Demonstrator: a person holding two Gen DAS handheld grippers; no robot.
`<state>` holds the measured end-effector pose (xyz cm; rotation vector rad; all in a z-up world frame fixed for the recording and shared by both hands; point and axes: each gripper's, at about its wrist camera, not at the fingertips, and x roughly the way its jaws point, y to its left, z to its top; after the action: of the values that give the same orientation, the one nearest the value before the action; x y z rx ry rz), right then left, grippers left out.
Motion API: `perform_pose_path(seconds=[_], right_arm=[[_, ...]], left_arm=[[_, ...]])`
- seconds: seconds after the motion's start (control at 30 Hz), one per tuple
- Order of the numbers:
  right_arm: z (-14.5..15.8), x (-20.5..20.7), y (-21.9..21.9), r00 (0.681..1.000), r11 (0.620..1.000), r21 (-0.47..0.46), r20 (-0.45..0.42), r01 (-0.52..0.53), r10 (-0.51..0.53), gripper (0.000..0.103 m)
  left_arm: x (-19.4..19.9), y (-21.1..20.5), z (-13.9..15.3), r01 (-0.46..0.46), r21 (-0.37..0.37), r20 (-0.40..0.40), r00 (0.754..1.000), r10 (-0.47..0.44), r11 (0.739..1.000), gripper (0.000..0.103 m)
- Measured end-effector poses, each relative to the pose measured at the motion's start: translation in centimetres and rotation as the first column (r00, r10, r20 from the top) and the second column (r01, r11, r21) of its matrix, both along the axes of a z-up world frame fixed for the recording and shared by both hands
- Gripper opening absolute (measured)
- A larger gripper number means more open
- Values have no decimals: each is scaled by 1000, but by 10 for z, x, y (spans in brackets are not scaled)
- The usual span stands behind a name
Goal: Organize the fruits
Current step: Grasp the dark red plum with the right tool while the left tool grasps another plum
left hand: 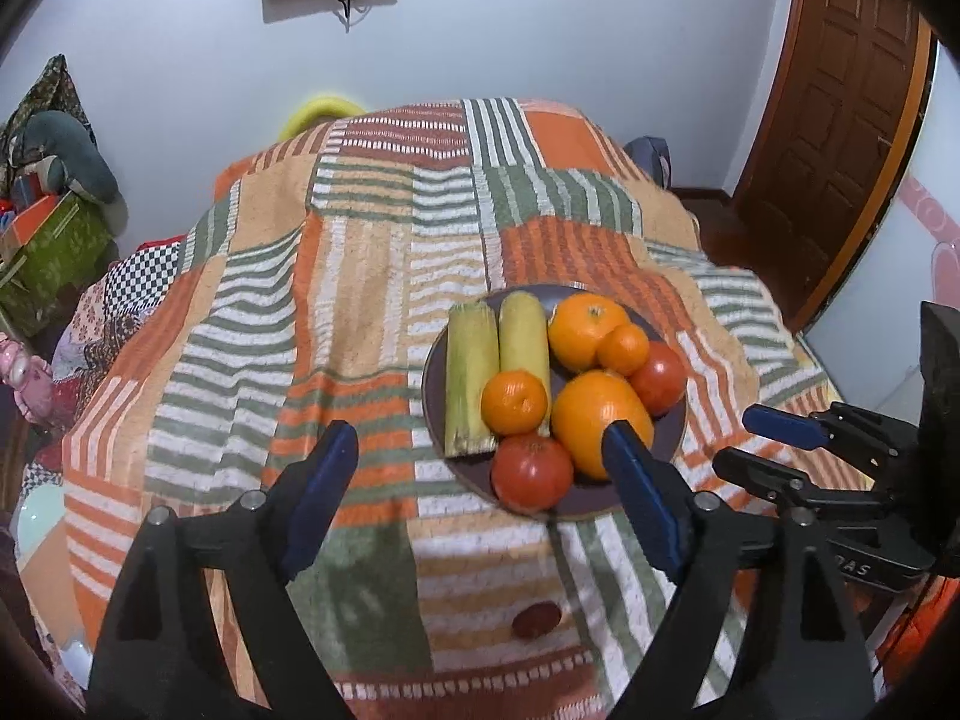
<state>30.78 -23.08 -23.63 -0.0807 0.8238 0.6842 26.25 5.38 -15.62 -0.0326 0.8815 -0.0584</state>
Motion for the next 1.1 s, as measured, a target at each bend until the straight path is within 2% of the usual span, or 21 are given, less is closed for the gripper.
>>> perform_pose_path(seconds=[0.23,0.33,0.67,0.8,0.97,1.03,1.1], right_arm=[[-24,-5,3,999,999,-41,-41,-15,13,40],[-32,-2,4,998,999,-44,-69,-15,11,32],[-49,-4,17,994,995,-82,-95,-51,44,25],[-49,-4,15,994,997,-70,-104,-39,32,21],[-43,-8,8,994,998,-50,-107,-26,20,21],[-39,-12,4,995,999,-43,-100,-19,15,21],[-35,-16,-1,996,999,-40,-87,-10,7,21]], left_arm=[[-10,4,-19,21,24,-78,997,-19,999,84],[-16,8,-30,21,-1,-105,994,-21,1000,84],[-28,4,-51,48,-30,-173,984,-52,998,84],[-34,-3,-58,64,-42,-193,979,-71,997,84],[-41,-13,-68,93,-7,-223,971,-92,996,84],[-44,-14,-71,99,0,-227,969,-96,995,82],[-46,-17,-74,106,2,-236,966,-102,994,70]])
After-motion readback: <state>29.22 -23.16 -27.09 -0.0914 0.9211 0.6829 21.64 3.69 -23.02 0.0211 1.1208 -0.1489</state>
